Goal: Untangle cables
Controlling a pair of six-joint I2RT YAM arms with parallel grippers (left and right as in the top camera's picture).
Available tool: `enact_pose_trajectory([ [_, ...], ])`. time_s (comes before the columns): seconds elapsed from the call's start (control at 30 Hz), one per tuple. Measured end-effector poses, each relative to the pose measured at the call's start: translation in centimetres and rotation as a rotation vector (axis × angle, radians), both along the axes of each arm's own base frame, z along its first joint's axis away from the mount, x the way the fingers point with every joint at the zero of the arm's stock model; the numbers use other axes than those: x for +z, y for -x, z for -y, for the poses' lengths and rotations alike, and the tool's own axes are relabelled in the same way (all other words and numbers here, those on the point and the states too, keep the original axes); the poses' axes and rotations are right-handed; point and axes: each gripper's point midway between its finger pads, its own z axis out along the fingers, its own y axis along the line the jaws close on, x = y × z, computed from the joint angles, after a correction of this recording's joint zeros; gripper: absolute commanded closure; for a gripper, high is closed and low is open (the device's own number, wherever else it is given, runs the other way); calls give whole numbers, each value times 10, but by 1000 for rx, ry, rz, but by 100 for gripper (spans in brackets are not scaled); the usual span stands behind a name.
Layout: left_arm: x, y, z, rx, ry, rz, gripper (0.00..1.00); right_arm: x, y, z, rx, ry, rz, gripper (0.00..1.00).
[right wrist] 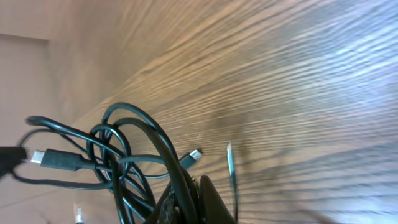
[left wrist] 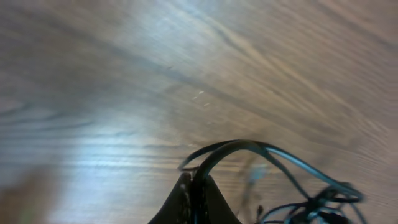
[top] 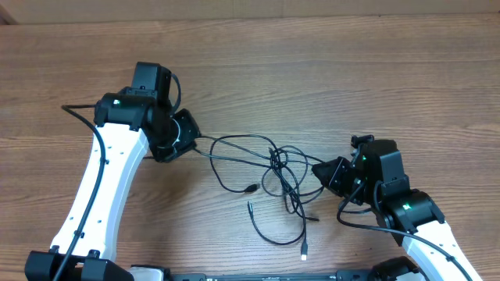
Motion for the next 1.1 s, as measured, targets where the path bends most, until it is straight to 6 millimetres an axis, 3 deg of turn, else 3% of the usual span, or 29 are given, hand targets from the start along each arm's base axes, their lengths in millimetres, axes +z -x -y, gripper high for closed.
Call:
enact_pose_trajectory([
  [0.2,7,-14,10,-13,55,62,96,-3,0,5,-4,32,2,94],
  [0.27,8,-15,11,-13,63,68,96,-8,4,8,-6,53,-20,89],
  [0.37,9,-20,2,18,74,78,96,-26,17,25,-51,142,-102,67],
  [0.53,16,-32,-22,90,143,109,95,-41,23,48,-131,251,-159,62],
  [0.67,25,-38,-15,36,226,158,95,-34,10,43,-141,221,-107,55],
  [0.8,28,-33,1,-47,251,165,64,-15,-7,22,-92,109,-19,51],
  [0.93,26,-25,23,-118,246,152,11,-8,-5,7,-38,38,-12,48],
  [1.0,23,-19,31,-139,226,130,1,-9,-1,5,-26,28,-32,45],
  [1.1,16,-9,41,-153,169,90,0,-12,5,4,-15,21,-60,40],
])
